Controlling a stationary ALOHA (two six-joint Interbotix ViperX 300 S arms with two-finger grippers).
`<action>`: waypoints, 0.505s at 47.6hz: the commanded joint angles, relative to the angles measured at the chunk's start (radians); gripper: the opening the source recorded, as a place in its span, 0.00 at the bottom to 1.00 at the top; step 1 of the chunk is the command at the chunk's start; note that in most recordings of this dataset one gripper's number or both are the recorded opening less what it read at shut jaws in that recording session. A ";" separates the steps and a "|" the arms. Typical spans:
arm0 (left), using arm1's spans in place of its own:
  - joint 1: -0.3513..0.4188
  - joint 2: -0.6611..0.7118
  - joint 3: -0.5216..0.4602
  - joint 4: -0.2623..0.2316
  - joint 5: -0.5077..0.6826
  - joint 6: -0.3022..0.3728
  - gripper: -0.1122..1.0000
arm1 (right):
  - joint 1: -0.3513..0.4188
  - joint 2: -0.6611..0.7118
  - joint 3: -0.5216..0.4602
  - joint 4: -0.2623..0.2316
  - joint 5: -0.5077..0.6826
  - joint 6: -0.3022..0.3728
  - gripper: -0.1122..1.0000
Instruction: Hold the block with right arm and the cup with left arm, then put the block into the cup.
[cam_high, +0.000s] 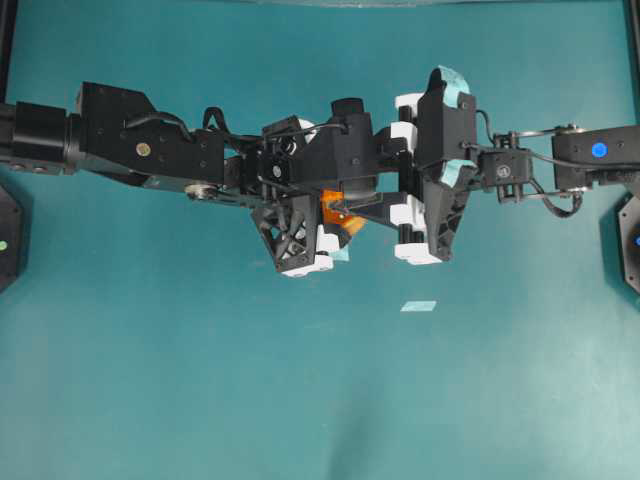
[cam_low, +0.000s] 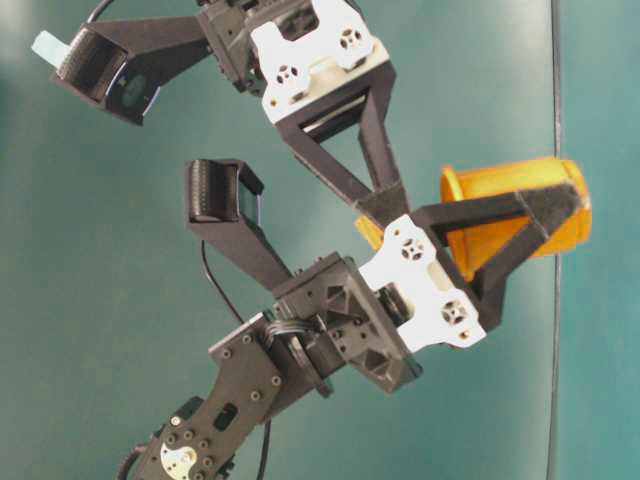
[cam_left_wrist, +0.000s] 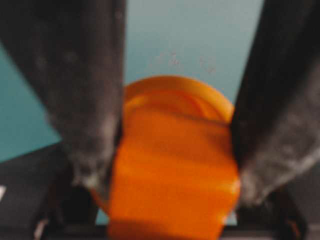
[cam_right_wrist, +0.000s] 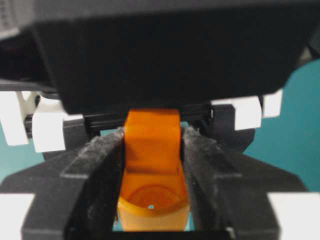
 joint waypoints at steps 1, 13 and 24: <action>-0.002 -0.015 -0.023 -0.002 -0.003 0.002 0.71 | -0.002 -0.012 -0.021 0.003 -0.006 0.002 0.56; 0.000 -0.015 -0.023 -0.002 -0.003 0.002 0.71 | -0.002 -0.012 -0.018 0.003 -0.005 0.003 0.60; -0.002 -0.015 -0.023 -0.002 -0.003 0.002 0.71 | -0.002 -0.012 -0.017 0.003 -0.003 0.003 0.60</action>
